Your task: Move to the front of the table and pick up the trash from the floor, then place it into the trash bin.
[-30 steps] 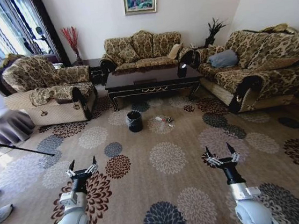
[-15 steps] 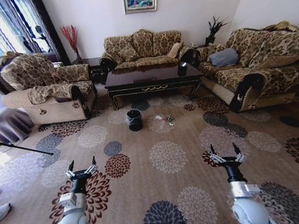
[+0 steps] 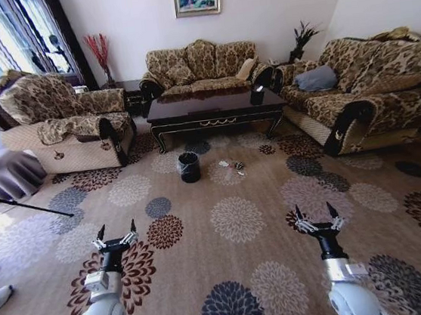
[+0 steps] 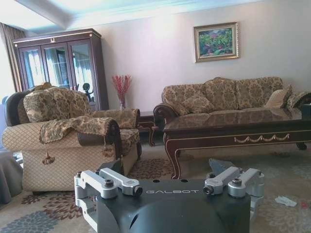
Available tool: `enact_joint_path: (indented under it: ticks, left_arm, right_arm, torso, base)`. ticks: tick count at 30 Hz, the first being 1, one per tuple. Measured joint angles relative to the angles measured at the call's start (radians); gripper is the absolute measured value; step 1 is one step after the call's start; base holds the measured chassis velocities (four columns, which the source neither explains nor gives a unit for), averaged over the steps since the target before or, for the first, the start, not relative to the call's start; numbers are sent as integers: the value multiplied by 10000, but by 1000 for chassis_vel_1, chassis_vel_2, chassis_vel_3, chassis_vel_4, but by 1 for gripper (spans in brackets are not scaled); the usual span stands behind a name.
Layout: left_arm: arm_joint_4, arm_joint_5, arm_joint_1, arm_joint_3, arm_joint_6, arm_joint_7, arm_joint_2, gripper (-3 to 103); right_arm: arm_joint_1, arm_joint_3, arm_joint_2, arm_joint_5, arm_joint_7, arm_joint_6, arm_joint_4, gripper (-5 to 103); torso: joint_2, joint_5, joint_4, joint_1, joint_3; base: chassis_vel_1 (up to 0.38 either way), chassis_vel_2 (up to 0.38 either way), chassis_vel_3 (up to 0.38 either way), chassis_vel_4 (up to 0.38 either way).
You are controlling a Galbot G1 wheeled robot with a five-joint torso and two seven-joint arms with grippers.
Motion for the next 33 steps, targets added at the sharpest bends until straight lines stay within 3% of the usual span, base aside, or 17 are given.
enact_joint_path:
  ticks: [33]
  left_arm:
    - [260,-130,-181,115,-157,49,-35,100]
  right_arm:
    - [120,-32,-2,7,-56,19,-168,100]
  torso:
    - [-1382,0,-3,-602,-780]
  base:
    - [-10,-15,-12,-16]
